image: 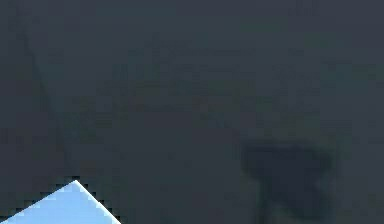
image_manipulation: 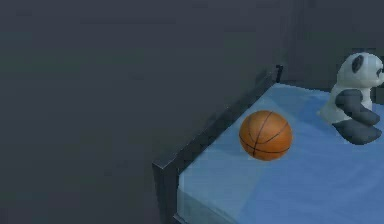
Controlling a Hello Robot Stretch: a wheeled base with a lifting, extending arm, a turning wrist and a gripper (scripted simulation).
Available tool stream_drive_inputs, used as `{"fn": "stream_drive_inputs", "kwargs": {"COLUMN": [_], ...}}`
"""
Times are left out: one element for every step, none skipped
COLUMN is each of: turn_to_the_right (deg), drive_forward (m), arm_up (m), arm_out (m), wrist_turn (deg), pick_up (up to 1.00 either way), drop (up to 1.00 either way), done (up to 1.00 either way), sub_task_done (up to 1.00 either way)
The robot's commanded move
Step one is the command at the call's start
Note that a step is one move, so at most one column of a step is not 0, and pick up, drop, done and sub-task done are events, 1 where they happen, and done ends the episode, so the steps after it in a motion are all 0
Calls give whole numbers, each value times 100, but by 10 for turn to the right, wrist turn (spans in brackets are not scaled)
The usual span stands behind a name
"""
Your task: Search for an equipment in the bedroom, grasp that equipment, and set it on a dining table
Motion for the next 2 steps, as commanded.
{"fn": "stream_drive_inputs", "kwargs": {"turn_to_the_right": [210,0], "drive_forward": [0,0], "arm_up": [0,50], "arm_out": [0,0], "wrist_turn": [0,0], "pick_up": [0,0], "drop": [0,0], "done": [0,0], "sub_task_done": [0,0]}}
